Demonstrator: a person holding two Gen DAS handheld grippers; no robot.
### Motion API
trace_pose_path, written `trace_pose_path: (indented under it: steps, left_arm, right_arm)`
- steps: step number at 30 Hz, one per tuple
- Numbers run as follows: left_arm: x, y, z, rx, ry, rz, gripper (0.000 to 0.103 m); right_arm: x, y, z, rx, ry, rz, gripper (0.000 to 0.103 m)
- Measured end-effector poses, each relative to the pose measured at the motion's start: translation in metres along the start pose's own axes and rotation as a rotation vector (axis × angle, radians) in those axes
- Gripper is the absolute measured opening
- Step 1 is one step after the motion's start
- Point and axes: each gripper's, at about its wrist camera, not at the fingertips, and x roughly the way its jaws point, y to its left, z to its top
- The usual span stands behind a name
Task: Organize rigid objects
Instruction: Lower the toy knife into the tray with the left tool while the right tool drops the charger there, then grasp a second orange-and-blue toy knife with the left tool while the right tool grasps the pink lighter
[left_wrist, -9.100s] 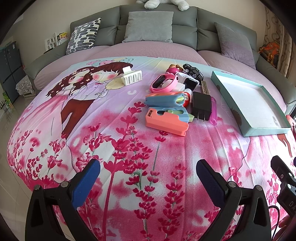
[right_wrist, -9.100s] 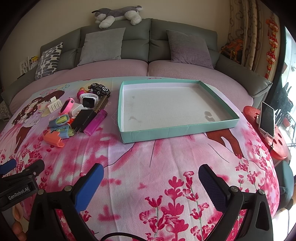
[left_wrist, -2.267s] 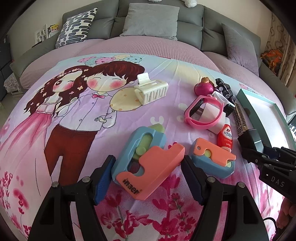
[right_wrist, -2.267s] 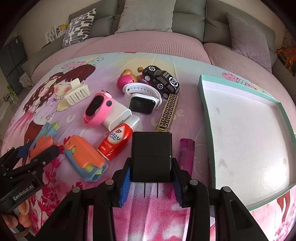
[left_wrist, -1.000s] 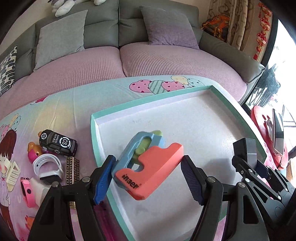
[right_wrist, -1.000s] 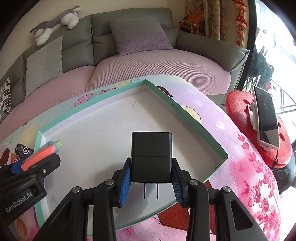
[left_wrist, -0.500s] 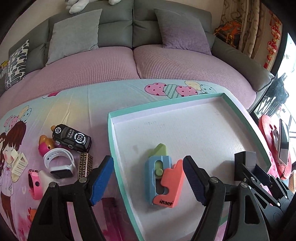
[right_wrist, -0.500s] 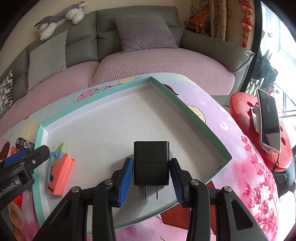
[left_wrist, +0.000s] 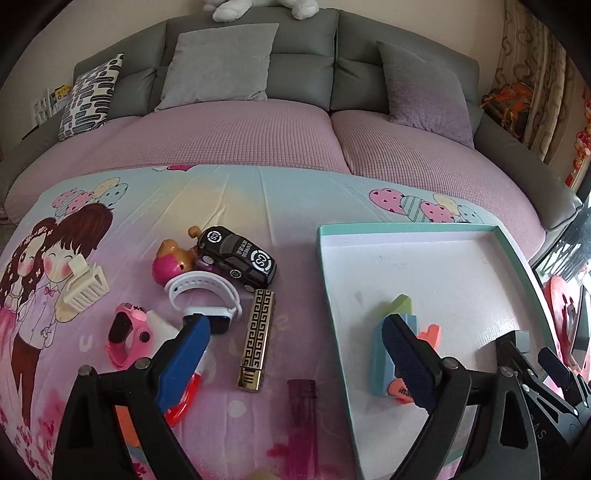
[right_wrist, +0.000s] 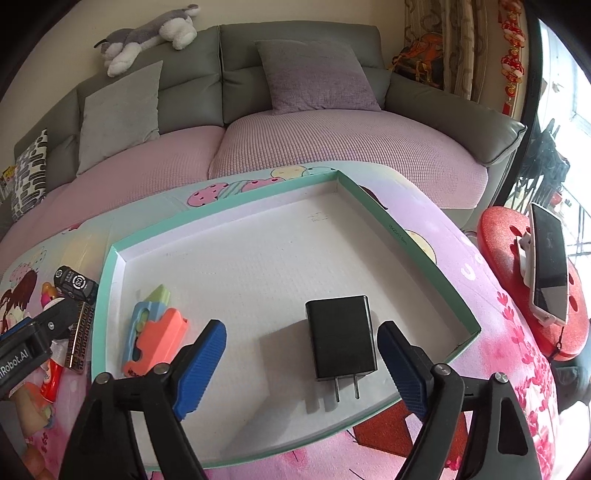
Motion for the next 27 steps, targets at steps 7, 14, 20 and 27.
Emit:
trace_pose_path:
  steps: [7,14,20,27]
  left_arm:
    - [-0.006,0.055,-0.012,-0.178,0.025,0.058,0.095]
    - [-0.029,0.101,-0.020,-0.235,-0.038,0.147,0.096]
    - [-0.050,0.136,-0.022,-0.277,-0.080,0.158,0.099]
    - [-0.047,0.157,-0.033,-0.281,-0.005,0.134,0.099]
  right_arm:
    - [-0.005,0.021,0.001,-0.055,-0.026,0.002,0.103]
    - [-0.023,0.046,0.005,-0.064,-0.048,0.127,0.103]
    - [-0.038,0.086,0.003,-0.127,-0.050,0.266,0.103]
    - [-0.043,0.130,-0.013,-0.213,-0.003,0.372,0.103]
